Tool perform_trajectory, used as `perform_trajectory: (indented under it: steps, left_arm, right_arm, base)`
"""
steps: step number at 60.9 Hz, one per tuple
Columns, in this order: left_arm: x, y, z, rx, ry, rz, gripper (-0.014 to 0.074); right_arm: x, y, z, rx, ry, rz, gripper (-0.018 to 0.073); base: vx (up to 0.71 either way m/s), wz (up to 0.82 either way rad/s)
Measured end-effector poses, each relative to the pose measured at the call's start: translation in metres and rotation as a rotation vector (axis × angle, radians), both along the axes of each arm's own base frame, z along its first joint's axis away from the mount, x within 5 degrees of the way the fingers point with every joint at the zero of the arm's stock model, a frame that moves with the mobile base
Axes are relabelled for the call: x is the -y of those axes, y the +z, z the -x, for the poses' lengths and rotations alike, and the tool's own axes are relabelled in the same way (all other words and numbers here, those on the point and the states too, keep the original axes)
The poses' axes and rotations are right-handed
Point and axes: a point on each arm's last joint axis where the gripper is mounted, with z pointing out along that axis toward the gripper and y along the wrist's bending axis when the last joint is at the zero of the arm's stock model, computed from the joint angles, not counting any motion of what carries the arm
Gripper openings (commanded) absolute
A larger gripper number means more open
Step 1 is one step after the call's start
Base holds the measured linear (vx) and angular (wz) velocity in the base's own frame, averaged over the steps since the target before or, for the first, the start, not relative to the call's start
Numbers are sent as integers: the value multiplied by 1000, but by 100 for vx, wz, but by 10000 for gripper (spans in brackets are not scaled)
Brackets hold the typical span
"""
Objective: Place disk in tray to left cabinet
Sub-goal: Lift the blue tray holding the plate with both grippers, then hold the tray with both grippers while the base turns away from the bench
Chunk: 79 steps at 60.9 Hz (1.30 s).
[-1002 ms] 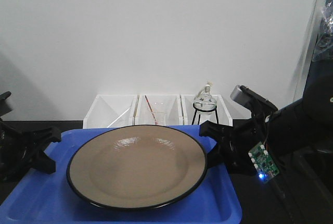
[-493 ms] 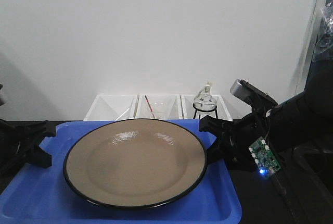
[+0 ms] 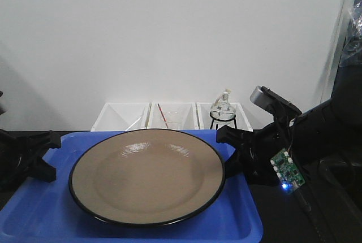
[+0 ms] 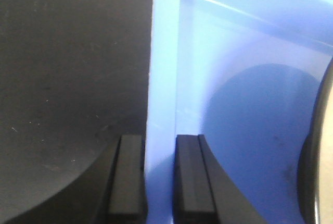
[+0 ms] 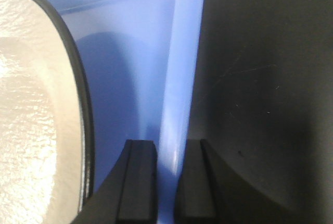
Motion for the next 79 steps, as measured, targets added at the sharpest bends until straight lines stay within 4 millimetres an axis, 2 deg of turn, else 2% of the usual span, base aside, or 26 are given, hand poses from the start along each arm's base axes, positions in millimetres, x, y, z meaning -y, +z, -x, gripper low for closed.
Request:
perform_trajectory:
  steps: [79]
  left_arm:
    - [0, 0, 0, 0, 0, 0, 0]
  right_arm:
    - [0, 0, 0, -1, 2, 0, -6]
  base:
    - [-1, 2]
